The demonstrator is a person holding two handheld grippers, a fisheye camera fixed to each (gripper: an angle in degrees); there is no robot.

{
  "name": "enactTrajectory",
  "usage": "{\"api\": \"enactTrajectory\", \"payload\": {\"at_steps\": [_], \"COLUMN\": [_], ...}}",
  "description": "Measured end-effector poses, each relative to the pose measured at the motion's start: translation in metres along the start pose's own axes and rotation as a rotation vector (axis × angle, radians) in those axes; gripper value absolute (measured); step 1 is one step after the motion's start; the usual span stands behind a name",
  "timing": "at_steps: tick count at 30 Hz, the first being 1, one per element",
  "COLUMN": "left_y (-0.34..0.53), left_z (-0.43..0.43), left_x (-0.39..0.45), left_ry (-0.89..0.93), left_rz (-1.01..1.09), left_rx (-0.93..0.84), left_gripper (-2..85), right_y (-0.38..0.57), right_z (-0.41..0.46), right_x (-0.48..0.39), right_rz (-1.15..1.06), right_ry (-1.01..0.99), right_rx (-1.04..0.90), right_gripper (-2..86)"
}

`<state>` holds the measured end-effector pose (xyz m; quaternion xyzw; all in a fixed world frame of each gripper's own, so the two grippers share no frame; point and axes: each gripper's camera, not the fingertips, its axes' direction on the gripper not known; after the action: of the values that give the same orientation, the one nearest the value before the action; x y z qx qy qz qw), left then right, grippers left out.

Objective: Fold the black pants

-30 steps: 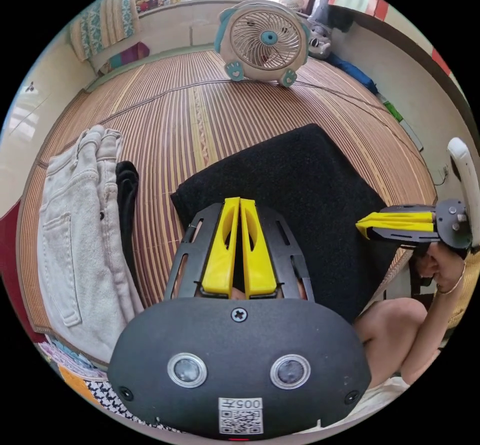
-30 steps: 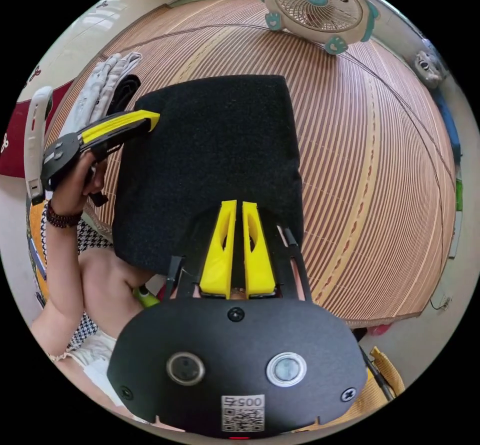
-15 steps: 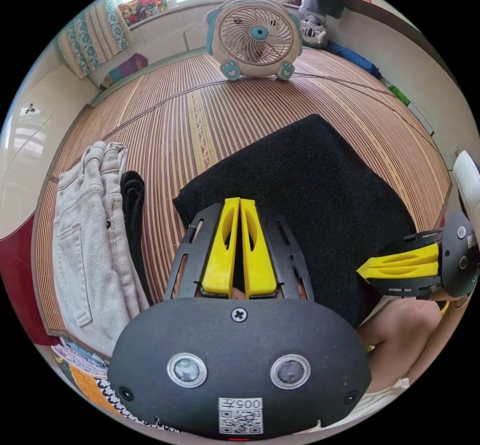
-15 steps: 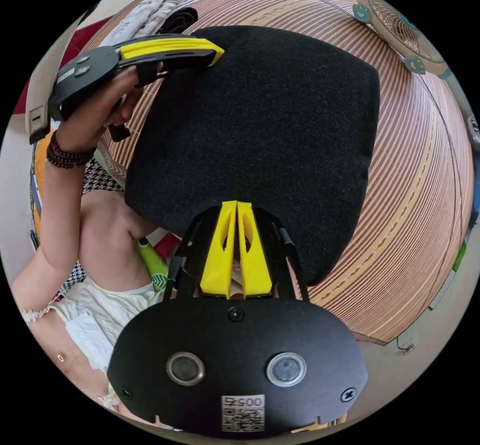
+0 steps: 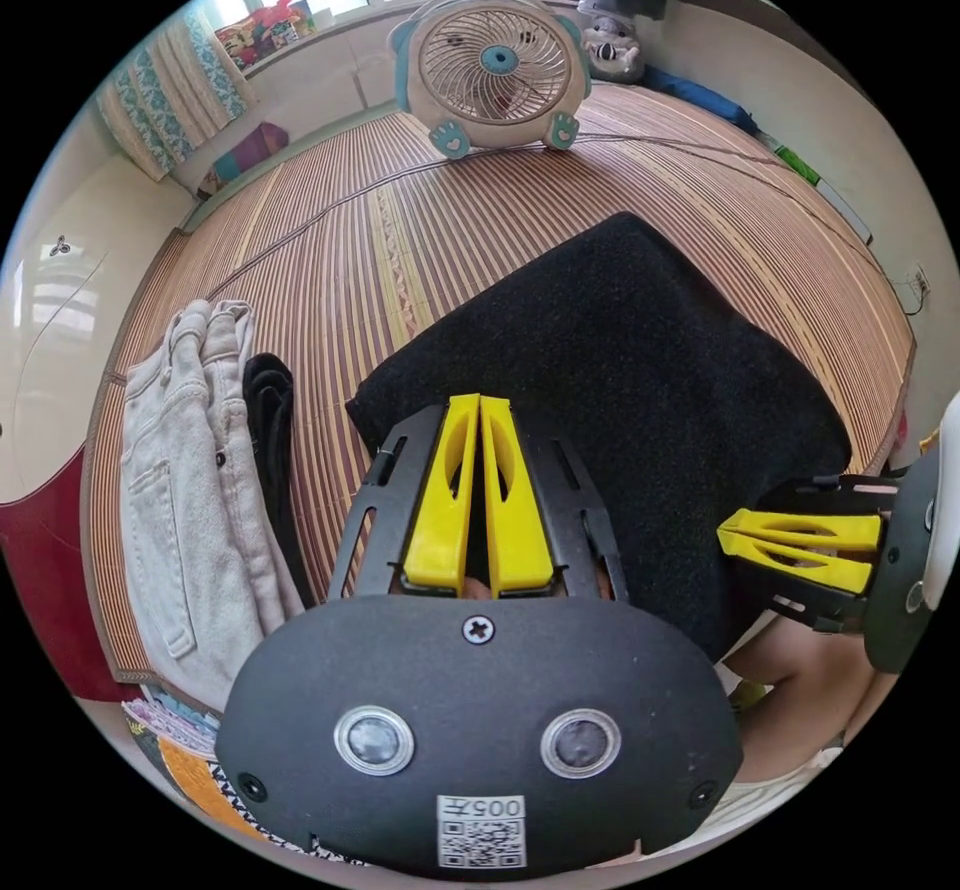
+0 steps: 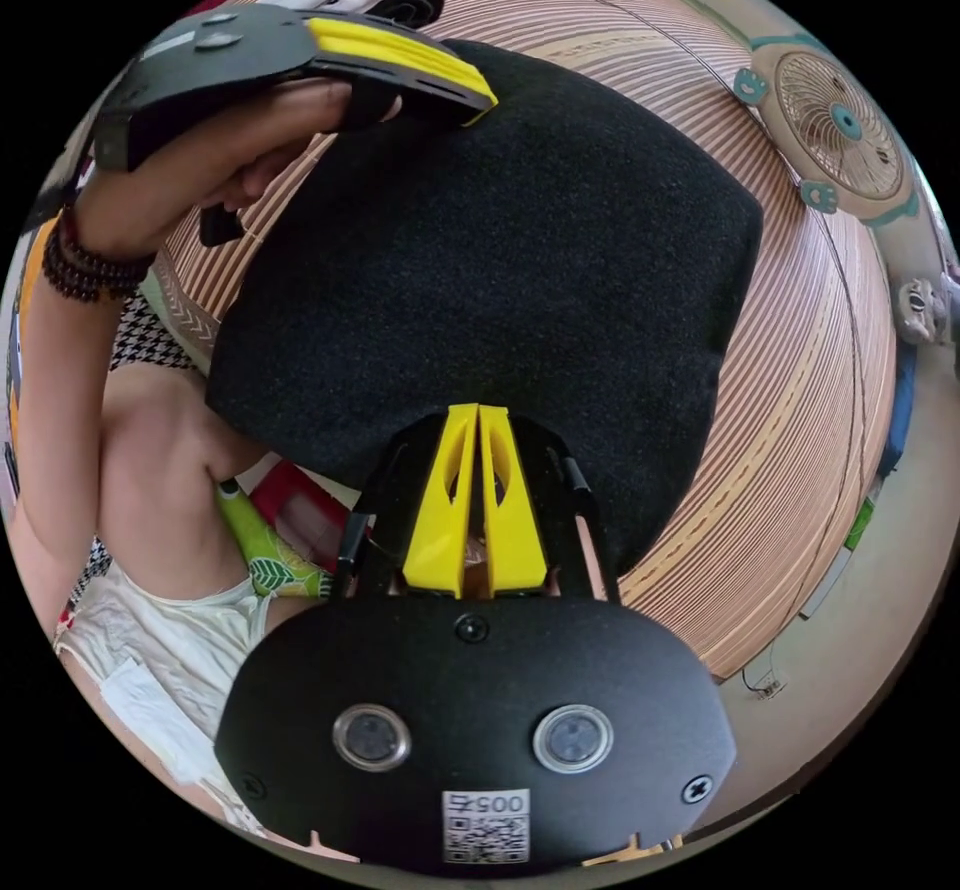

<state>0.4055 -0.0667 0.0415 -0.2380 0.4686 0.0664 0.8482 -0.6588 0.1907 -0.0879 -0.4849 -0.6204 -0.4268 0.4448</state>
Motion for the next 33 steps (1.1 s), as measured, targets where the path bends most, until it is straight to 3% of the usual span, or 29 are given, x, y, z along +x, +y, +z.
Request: {"api": "enactTrajectory", "payload": {"at_steps": [7,12,21,33], "left_y": [0.002,0.004,0.011,0.016], "left_z": [-0.004,-0.006,-0.010,-0.014], "left_x": [0.008,0.014,-0.001,-0.009], "left_ry": [-0.024,-0.058,0.016,-0.039], "left_rz": [0.012,0.038,0.005,0.017], "left_rx": [0.000,0.001,0.020,0.017], "left_gripper": [-0.6,-0.6,-0.5,-0.3], "right_y": [-0.005,-0.011,-0.005,-0.003], "right_z": [0.005,0.010,0.018,0.032], "right_x": [0.001,-0.020,-0.038,-0.086], "right_rz": [-0.007,-0.045,-0.075,-0.009], "right_ry": [-0.072,0.003,-0.016,0.260], "right_rx": [0.013,-0.007,0.031,0.017], "right_gripper": [-1.3,-1.3,-1.2,-1.3]}}
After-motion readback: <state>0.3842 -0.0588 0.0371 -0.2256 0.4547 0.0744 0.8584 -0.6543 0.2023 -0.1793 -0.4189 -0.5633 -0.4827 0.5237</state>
